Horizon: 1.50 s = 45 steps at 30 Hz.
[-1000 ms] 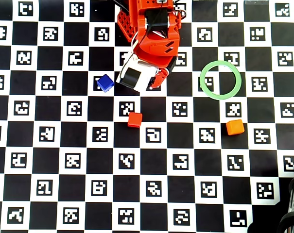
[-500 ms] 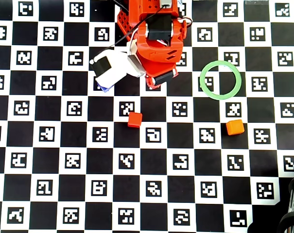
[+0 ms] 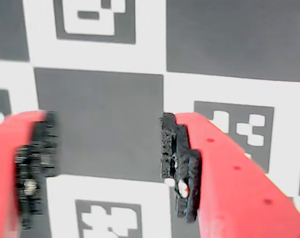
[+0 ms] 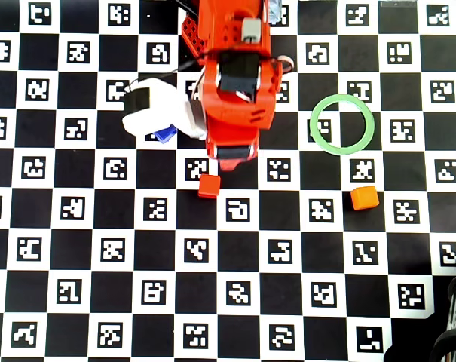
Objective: Grab the red cube then put it in the green circle then put the blue cube on top and finally the orange cube on top
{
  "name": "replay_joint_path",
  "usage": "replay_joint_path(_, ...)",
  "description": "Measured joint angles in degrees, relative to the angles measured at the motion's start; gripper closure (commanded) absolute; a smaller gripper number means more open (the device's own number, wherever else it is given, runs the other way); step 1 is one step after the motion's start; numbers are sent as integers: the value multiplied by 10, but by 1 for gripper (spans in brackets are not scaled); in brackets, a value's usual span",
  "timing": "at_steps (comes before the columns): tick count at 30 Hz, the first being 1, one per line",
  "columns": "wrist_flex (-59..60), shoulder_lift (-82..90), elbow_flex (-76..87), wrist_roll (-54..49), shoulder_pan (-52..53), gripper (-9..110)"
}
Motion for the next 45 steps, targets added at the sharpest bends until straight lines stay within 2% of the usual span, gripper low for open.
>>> replay_joint_path(9,-60,-28,35,18,34,65)
replay_joint_path(14,-94,-28,79,18,34,61)
replay_joint_path(31,-239,-49,243,10,25,58)
replay_joint_path(45,-328,-108,285,0,25,58)
